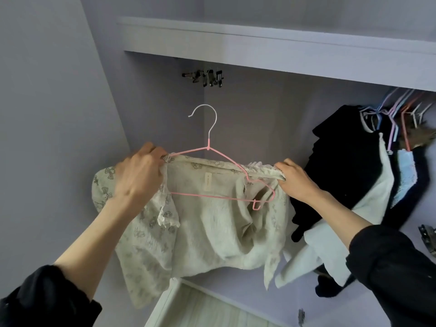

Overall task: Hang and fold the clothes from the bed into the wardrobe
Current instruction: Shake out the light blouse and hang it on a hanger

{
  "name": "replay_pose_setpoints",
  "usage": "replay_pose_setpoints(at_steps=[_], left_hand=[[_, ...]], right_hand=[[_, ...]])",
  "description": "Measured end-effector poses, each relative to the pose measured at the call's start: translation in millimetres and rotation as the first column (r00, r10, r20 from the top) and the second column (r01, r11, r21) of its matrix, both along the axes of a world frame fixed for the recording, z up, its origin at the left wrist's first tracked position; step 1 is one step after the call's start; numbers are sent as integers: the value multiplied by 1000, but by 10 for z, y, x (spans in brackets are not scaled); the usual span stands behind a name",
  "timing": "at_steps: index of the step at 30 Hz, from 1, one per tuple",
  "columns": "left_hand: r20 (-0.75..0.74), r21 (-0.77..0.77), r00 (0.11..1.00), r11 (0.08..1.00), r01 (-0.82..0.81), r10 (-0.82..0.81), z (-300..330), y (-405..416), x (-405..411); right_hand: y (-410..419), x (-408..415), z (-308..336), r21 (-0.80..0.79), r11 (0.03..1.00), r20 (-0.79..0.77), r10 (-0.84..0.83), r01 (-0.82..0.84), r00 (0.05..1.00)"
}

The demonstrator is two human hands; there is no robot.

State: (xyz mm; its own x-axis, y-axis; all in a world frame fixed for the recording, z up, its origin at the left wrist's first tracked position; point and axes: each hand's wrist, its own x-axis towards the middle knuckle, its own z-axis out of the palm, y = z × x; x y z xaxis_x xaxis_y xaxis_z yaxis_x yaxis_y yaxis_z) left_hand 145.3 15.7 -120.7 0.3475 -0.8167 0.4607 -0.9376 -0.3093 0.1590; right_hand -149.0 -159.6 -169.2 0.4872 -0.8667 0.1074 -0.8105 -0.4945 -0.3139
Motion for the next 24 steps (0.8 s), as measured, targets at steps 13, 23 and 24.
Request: replay_pose_setpoints(at_steps=[13,23,24], left_hand=[[82,-139,996,990,-15,27,-111,-20,44],[39,-272,999,961,42,-33,-55,-93,-72],[43,-251,998,967,49,-40,-63,-93,-69]], right_hand=[[127,32,438,129,991,118,7,-23,993],[62,-69,202,548,826,348,-371,134,861],[56,-84,170,613,781,378,-420,116,825]])
